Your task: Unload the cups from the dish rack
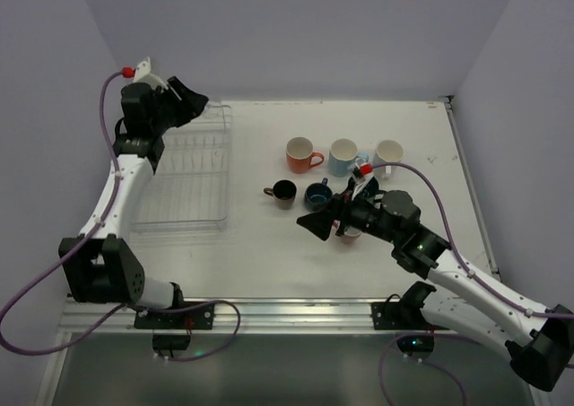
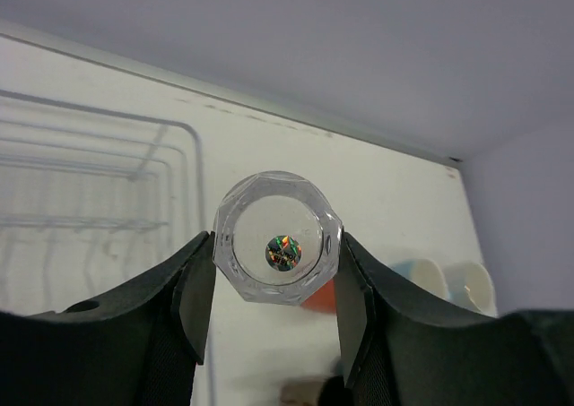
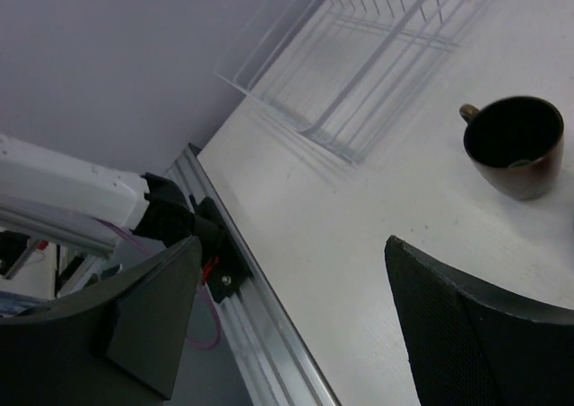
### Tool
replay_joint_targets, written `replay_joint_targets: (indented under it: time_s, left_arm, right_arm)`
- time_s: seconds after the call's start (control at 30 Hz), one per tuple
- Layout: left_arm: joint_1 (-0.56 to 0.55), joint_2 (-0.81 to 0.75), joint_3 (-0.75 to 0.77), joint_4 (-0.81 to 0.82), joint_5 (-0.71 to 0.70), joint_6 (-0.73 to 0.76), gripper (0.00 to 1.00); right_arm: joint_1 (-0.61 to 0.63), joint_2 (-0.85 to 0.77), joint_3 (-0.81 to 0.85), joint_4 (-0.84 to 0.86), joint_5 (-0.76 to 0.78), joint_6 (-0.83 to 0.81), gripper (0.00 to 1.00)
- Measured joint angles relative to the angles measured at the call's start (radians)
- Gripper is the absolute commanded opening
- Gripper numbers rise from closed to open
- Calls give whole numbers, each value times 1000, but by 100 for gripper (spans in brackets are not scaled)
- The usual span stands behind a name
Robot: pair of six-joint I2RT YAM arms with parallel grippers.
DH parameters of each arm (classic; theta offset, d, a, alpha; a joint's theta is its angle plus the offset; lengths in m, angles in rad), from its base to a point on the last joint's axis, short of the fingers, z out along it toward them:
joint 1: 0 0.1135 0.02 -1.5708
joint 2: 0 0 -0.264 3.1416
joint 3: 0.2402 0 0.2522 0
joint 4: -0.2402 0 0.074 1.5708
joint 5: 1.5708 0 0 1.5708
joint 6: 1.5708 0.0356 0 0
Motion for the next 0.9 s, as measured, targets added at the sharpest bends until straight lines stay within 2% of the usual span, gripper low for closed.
replay_joint_targets:
  time_s: [0.1,0.2,0.47,0.67,0.9]
  left_arm:
    - [-92,-159,-140,61,92,-81,2]
    - [-132,-321,-284,156,157,-178,2]
    - [-288,-652,-707,429,210,-439,3]
    - [-366,-750,-874,541,209,-554,3]
    - [-387,-769,-930,690,215,-609,4]
  right_arm:
    - [0,9,21,49,-1,29,85]
    - [0,58,62,115,-4,55,84]
    - [3,230,154,304,-20,101,81]
    - [3,351,246,399,-76,140,81]
    - [3,390,249,446,-114,203,79]
